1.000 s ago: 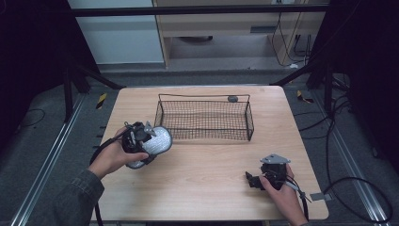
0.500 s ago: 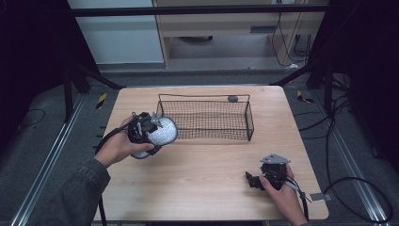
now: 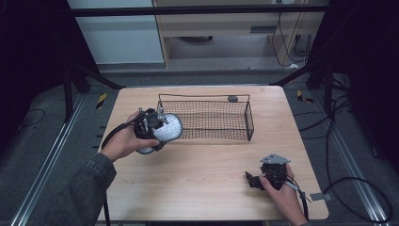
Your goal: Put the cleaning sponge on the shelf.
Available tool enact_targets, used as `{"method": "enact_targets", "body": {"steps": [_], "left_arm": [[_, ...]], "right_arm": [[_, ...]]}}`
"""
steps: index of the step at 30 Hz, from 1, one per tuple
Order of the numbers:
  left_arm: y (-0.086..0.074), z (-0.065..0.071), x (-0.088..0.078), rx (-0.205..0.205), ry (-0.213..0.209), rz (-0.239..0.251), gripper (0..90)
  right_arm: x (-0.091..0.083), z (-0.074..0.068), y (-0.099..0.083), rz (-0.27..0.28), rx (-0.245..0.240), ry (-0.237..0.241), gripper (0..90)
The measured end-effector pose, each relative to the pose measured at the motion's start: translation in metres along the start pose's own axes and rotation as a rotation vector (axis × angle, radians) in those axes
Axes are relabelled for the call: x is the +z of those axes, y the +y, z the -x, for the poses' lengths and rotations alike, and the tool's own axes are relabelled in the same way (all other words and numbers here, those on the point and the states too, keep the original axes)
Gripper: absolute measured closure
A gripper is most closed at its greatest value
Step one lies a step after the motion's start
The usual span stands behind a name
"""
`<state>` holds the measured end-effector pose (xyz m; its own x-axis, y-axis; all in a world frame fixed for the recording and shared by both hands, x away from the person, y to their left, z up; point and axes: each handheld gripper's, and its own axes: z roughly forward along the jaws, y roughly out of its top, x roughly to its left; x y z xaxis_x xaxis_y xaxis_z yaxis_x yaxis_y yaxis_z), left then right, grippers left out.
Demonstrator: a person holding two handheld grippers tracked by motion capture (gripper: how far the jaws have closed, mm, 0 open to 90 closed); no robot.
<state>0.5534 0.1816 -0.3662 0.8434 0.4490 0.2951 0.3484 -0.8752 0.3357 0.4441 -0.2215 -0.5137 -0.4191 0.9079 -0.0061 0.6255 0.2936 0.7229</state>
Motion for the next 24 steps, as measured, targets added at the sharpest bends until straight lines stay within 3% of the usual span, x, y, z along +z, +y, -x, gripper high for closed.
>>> {"method": "enact_targets", "body": {"steps": [9, 13, 24], "left_arm": [[0.018, -0.003, -0.001, 0.046, 0.030, 0.002, 9.2], [0.032, -0.002, 0.004, 0.096, 0.049, -0.002, 9.3], [0.048, -0.007, 0.007, 0.115, 0.065, 0.022, 9.1]], "right_arm": [[0.000, 0.000, 0.000, -0.002, 0.001, 0.002, 0.3], [0.000, 0.000, 0.000, -0.002, 0.004, 0.000, 0.3], [0.001, -0.001, 0.001, -0.002, 0.004, 0.001, 0.3]]}}
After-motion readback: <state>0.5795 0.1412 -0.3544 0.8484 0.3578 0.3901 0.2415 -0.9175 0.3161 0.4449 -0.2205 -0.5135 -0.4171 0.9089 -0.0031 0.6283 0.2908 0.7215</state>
